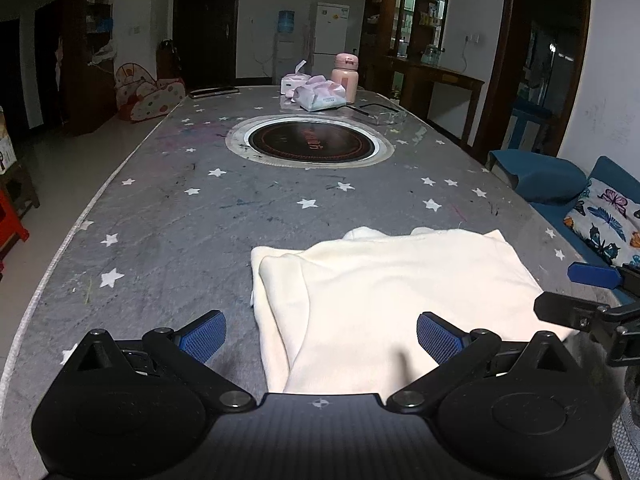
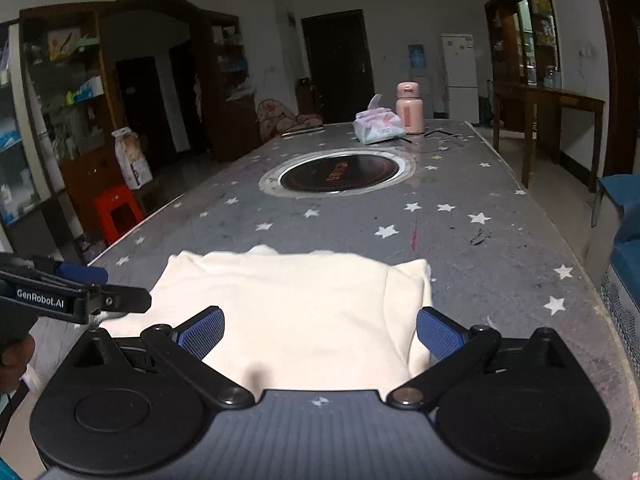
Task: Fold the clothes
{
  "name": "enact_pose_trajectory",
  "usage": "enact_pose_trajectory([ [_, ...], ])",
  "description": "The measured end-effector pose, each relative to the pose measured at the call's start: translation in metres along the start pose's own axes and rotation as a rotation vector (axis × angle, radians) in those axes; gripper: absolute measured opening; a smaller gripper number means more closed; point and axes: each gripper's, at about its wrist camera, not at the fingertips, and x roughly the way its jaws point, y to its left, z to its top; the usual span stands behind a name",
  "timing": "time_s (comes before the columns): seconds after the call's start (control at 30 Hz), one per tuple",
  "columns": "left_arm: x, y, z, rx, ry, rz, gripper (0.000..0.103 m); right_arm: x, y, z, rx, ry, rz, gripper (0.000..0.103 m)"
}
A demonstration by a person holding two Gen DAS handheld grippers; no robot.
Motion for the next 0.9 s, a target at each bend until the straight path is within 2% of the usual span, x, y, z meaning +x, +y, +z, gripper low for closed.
enact_pose_trajectory([
  [0.17, -0.005, -0.002, -0.008, -0.004, -0.001, 0.010, 0.103, -0.004, 0.009, -0.007, -0.025, 0.018, -0.010, 0.103],
  [0.6, -0.023, -0.009, -0.025, 0.008, -0.024, 0.032, 0.103, -0.021, 0.020, -0.017, -0.058, 0.001, -0.005, 0.103],
  [0.8, -0.024, -0.008, -0.027, 0.005, -0.021, 0.071, 0.103, -0.024, 0.032, -0.023, -0.109, 0.018, 0.042, 0.103],
  [0.9, -0.021, 0.002, -0.027, -0.030, 0.005, 0.079, 0.103, -0.020, 0.042, -0.025, -0.147, 0.034, 0.080, 0.103],
])
